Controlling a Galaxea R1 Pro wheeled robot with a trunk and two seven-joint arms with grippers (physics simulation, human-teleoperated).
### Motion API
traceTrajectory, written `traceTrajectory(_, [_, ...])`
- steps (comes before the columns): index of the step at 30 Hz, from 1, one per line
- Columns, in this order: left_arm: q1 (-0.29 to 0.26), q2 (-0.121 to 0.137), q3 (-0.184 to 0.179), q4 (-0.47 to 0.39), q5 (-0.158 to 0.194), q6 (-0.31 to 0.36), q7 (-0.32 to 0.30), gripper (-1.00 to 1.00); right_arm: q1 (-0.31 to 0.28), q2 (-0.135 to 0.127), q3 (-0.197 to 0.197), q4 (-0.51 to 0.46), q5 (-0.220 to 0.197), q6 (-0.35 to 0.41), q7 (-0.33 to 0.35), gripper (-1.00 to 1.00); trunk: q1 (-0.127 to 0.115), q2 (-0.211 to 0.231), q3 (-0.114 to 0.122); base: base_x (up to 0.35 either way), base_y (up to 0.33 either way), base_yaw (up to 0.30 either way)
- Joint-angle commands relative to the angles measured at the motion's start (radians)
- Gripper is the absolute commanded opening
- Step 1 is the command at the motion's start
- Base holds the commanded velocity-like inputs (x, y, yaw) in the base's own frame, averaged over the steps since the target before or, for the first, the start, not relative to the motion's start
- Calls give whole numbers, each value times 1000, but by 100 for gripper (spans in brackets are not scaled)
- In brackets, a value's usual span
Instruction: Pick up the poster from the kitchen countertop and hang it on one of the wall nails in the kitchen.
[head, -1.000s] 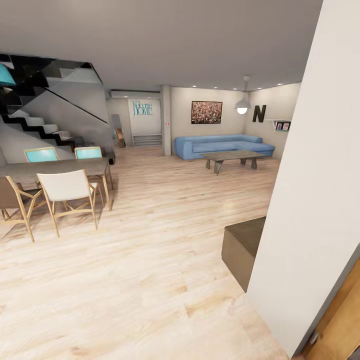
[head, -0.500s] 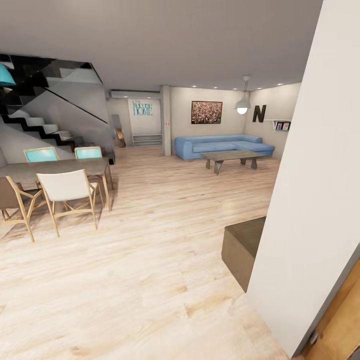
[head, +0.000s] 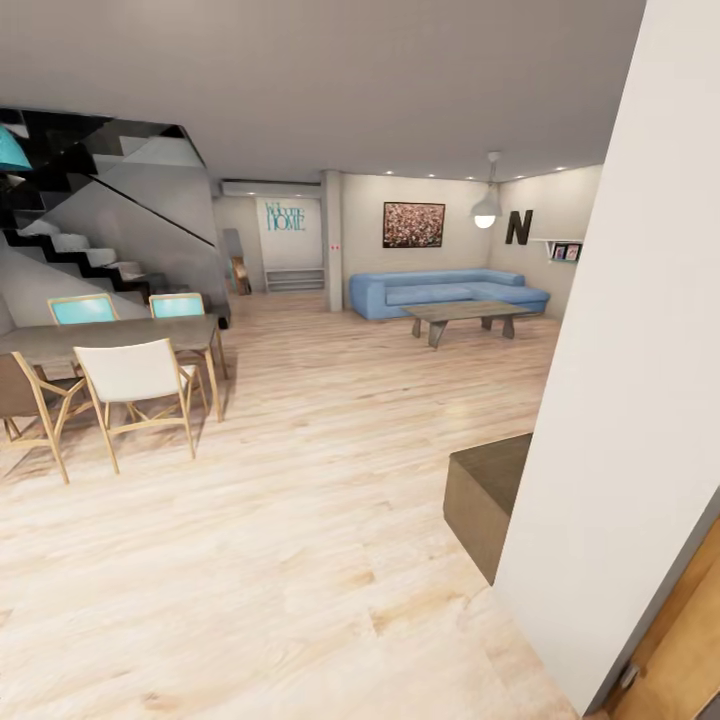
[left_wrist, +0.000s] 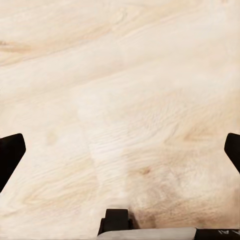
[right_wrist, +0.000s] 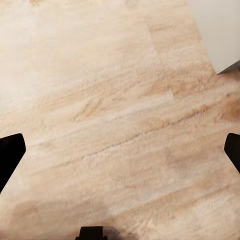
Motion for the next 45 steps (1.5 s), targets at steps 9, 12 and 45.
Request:
traceTrajectory(9, [0,0,4,6,0,-1,0,100,0,4,2,0,1,-1,-3,100,0,0,-1,0,0,183])
traceTrajectory(12, [0,1,5,8,0,-1,0,100,0,4,3,0,1,-2,-3,100,0,0,-1,0,0,249])
traceTrajectory(45, [0,-6,-8,9,-4,-1,1,100,1,4,2,3,5,1,0,100,0,0,-1,0,0,107])
